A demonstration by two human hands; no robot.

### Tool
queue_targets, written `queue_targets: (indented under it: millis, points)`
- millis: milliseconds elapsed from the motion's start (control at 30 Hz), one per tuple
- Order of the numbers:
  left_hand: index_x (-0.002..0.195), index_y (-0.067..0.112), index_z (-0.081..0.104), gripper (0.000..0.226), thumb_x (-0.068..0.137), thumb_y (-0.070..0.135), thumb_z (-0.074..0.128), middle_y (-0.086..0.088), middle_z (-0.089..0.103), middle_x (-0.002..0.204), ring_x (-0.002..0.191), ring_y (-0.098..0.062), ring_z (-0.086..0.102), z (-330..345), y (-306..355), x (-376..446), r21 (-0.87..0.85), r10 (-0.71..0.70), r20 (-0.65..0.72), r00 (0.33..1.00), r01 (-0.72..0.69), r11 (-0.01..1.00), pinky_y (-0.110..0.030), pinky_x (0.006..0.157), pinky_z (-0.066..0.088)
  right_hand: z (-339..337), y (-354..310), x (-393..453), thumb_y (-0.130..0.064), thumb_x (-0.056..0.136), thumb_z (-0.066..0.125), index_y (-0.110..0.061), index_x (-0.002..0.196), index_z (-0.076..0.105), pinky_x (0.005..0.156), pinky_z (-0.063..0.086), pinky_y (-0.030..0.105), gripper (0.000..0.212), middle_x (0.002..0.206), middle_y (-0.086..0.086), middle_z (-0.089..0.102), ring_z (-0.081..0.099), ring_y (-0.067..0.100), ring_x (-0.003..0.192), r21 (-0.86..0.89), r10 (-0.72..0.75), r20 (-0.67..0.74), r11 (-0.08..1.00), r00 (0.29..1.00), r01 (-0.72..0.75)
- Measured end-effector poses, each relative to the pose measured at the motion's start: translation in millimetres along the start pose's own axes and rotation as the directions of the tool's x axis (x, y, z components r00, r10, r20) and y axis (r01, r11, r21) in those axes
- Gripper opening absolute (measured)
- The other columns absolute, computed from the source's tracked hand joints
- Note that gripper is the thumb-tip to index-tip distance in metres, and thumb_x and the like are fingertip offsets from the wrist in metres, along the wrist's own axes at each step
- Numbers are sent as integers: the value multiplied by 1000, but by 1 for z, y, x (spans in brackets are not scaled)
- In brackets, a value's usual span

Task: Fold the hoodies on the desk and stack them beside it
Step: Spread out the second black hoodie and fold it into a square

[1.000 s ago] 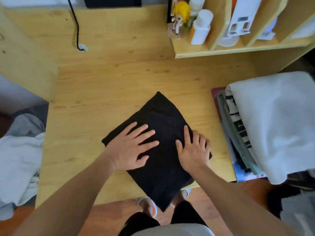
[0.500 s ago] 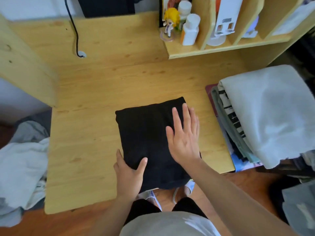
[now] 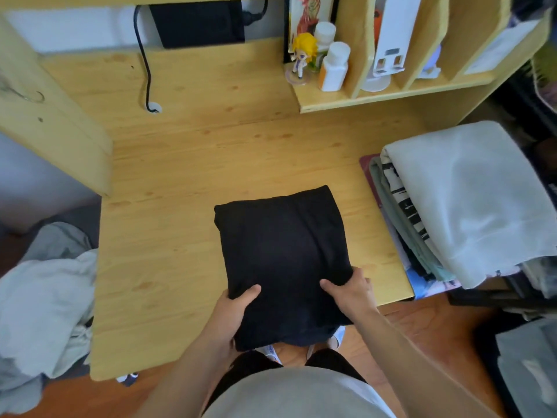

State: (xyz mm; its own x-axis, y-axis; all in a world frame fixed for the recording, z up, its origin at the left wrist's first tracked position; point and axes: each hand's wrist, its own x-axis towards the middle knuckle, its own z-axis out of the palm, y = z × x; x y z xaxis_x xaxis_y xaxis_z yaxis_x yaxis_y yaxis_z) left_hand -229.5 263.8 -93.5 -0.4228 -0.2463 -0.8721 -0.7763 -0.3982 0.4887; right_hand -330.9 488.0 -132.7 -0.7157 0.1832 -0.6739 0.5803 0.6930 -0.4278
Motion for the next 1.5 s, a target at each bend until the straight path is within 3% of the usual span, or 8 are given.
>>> queue_targets:
  millis: [333, 500, 567, 733, 933, 1033, 1167, 1500]
  points:
    - [116, 14, 64, 34, 87, 32, 71, -16, 73, 108, 101, -41, 68, -12, 11, -23, -94, -153, 77, 985, 160, 983, -58, 92, 57, -32, 18, -30, -25, 74, 83, -5, 129, 61, 104, 49, 56, 62, 116, 21, 72, 64, 43, 115, 589, 54, 571, 668, 819, -455]
    - [155, 27, 27, 83, 89, 34, 76, -5, 37, 151, 139, -28, 40, -11, 2, -36, 653, 566, -168, 807, -338, 677, -50, 112, 43, -38, -3, -57, -22, 77, 79, -6, 128, 62, 101, 52, 55, 56, 115, 20, 73, 66, 41, 113, 666, -65, 537, 645, 841, -375]
    - [155, 33, 33, 71, 93, 41, 68, 8, 39, 149, 139, -10, 38, 7, 16, -72, 648, 711, 78, 699, -578, 496, -38, 115, 39, -42, -19, -77, -23, 81, 78, -12, 130, 61, 99, 54, 53, 53, 117, 14, 73, 68, 36, 112, 713, -203, 490, 652, 848, -256]
    - [152, 41, 35, 90, 75, 81, 63, 15, 51, 143, 131, -16, 53, 40, 103, -108, 365, 299, 218, 929, -361, 858, -44, 110, 42, -33, -83, -148, -35, 83, 72, -31, 132, 55, 98, 55, 43, 52, 132, -9, 58, 62, 13, 116, 435, -645, 264, 743, 718, 508]
    - [102, 12, 79, 18, 87, 20, 77, -12, 78, 101, 90, -30, 75, 19, 118, -116, 183, 250, 3, 968, -246, 952, -43, 82, 59, -38, -120, -148, -58, 91, 53, -34, 121, 58, 117, 23, 48, 39, 167, -10, 14, 26, 19, 143, 2, -725, 531, 519, 439, 855]
    - [112, 1, 73, 23, 92, 9, 65, -18, 77, 100, 85, -32, 76, 16, 114, -126, 32, 199, -27, 980, -198, 980, -41, 73, 59, -95, -109, -125, -39, 102, 53, -25, 119, 70, 114, 39, 40, 28, 150, -10, 52, 51, 12, 134, 439, -734, 587, 643, 342, 627]
    - [115, 3, 70, 26, 91, 4, 58, -14, 77, 105, 90, -32, 75, 52, 120, -163, -37, 314, -24, 949, -314, 949, -40, 76, 57, -170, -52, -72, -57, 91, 64, -37, 128, 62, 115, 37, 43, 41, 139, -10, 59, 50, 12, 134, 486, -584, 277, 770, 763, 413]
    - [80, 4, 79, 26, 63, 15, 63, -14, 75, 86, 71, -27, 75, 213, 111, -236, -387, 518, 198, 832, -419, 821, -34, 57, 61, -302, 15, -54, -54, 74, 69, -12, 96, 82, 84, 47, 38, 50, 94, 10, 75, 73, 26, 80, 816, -445, 537, 489, 717, -307]
